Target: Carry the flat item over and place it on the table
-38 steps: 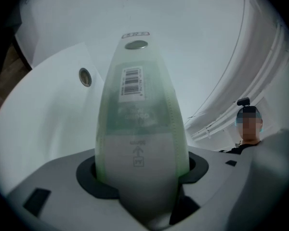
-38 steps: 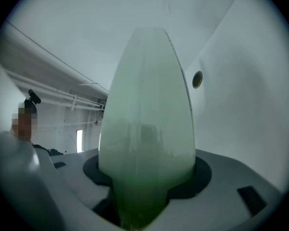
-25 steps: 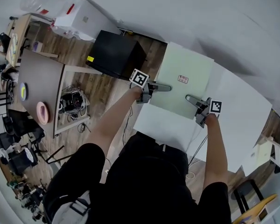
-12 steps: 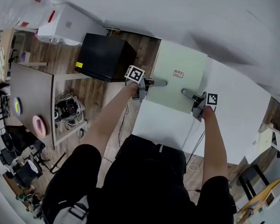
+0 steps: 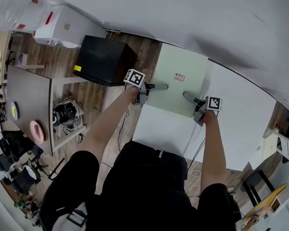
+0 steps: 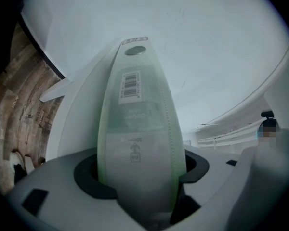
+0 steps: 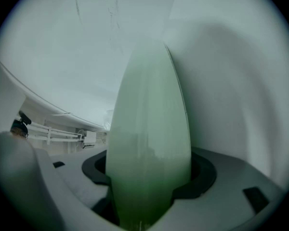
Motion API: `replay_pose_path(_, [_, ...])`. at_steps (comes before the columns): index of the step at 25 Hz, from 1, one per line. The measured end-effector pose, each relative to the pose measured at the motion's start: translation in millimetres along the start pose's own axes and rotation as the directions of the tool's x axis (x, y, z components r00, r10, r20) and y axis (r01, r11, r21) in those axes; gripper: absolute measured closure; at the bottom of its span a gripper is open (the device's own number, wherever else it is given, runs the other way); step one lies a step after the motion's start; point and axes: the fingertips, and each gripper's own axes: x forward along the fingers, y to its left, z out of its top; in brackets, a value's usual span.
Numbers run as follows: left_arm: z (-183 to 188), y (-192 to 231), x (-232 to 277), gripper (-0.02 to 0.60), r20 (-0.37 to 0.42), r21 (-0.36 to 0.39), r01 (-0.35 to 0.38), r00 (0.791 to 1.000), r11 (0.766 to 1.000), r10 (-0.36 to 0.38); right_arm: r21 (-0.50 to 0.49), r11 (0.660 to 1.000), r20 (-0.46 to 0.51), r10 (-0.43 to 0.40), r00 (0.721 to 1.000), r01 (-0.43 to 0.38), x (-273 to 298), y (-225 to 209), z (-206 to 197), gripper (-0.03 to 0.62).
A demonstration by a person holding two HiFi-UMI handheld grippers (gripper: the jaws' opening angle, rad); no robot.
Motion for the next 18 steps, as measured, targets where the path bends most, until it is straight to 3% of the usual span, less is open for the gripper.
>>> replay_pose_path(7, [0, -1, 2, 0.256, 0.018, -0.039, -0.002, 1.0, 0.999, 0.002, 0.02, 0.996, 0.021, -0.092, 0.996, 0.091, -5, -5, 0, 0.27])
replay_pose_path(12, [-1, 8, -1, 0.256, 0.016, 0.014, -0.067, 0.998, 0.998, 0.067, 0.02, 0.994, 0.03, -0.109, 0.994, 0.109, -22, -6, -2, 0.266])
replay_pose_path(18, [0, 6, -3, 0.256, 0.017, 0.039, -0.069, 0.998, 0.997, 0.068, 0.011, 0.987, 0.072, -0.163, 0.984, 0.162, -35, -16, -2, 0.267])
